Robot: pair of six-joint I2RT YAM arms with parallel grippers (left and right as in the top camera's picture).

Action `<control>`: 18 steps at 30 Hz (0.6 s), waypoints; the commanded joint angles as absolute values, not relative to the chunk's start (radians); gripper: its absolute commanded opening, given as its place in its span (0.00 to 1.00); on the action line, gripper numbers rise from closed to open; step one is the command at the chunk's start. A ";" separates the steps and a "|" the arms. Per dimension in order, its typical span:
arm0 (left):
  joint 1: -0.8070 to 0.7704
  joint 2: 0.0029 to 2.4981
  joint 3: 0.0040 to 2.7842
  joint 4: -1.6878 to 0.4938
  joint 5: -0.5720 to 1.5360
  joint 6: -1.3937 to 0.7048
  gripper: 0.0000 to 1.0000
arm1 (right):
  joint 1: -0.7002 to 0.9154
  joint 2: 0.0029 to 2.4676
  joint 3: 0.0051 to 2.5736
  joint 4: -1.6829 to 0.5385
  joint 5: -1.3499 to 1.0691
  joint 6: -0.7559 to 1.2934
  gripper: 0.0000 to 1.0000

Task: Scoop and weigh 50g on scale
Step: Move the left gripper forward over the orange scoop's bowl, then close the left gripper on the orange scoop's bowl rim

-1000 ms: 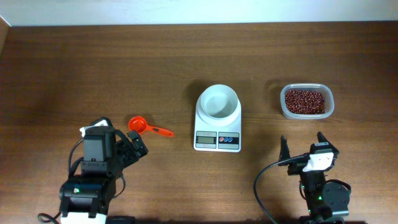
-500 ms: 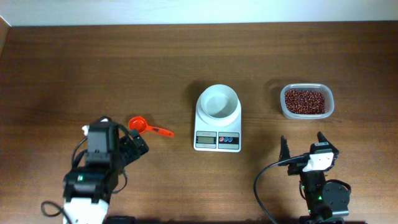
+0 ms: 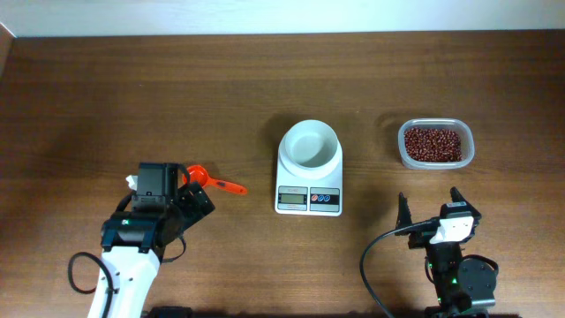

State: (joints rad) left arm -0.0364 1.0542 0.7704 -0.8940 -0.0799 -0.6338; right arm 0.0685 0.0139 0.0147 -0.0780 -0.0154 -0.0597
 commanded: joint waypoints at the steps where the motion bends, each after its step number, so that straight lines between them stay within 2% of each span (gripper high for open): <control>1: -0.030 1.057 0.787 -0.891 -0.094 -0.663 0.99 | 0.078 0.004 0.006 -0.079 -0.006 -0.064 0.99; 5: -0.030 1.079 0.787 -0.892 -0.094 -0.693 1.00 | 0.078 0.004 0.006 -0.079 -0.006 -0.064 0.99; 8: -0.030 1.121 0.787 -0.883 -0.094 -0.728 0.94 | 0.078 0.004 0.006 -0.079 -0.006 -0.064 0.99; 10: -0.030 1.169 0.787 -0.868 -0.099 -0.788 0.84 | 0.078 0.004 0.006 -0.079 -0.006 -0.064 0.99; 14: -0.028 1.242 0.787 -0.812 -0.136 -0.906 0.83 | 0.078 0.004 0.006 -0.079 -0.006 -0.064 0.99; 15: -0.028 1.261 0.787 -0.782 -0.136 -0.914 0.79 | 0.078 0.004 0.006 -0.079 -0.006 -0.064 0.99; 18: -0.028 1.325 0.787 -0.688 -0.136 -0.927 0.75 | 0.078 0.004 0.006 -0.079 -0.006 -0.064 0.99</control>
